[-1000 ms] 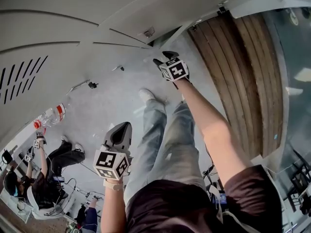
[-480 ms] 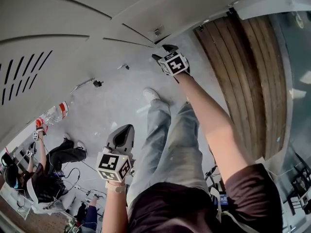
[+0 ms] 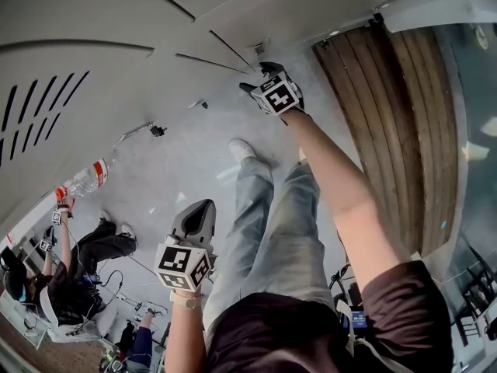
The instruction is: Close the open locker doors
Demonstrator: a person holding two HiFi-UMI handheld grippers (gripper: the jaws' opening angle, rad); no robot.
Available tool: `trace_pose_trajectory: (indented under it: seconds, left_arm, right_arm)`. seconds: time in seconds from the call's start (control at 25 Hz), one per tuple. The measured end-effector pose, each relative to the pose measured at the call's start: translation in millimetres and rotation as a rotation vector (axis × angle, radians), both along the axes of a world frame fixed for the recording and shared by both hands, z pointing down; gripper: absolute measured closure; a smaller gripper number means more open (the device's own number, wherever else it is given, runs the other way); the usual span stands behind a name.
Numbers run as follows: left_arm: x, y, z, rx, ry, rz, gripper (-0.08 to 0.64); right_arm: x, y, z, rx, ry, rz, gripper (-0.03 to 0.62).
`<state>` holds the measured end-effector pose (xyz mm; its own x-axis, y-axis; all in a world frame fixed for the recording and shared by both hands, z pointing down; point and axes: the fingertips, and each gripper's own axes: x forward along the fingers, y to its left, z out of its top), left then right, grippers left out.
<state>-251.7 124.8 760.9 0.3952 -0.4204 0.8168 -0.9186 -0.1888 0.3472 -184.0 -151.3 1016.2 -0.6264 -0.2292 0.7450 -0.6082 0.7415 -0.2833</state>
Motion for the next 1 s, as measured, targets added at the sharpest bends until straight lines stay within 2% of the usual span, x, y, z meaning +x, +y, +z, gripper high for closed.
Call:
trace_pose_trajectory:
  seconds: [0.32, 0.64, 0.92, 1.0]
  left_arm:
    - [3.5, -6.2, -1.0, 0.011, 0.004, 0.009, 0.54]
    - [20.5, -22.0, -16.5, 0.051, 0.029, 0.075, 0.54]
    - [40.7, -46.9, -37.8, 0.119, 0.05, 0.15, 0.541]
    - [46.5, -56.8, -46.4, 0.15, 0.037, 0.186, 0.541]
  right_arm:
    - [2.7, 9.7, -7.9, -0.012, -0.037, 0.005, 0.227]
    - [28.8, 32.5, -60.4, 0.001, -0.085, 0.037, 0.238]
    - [68.2, 55.4, -122.6, 0.071, -0.123, 0.126, 0.427]
    - [79.5, 61.8, -145.9, 0.091, -0.14, 0.157, 0.512]
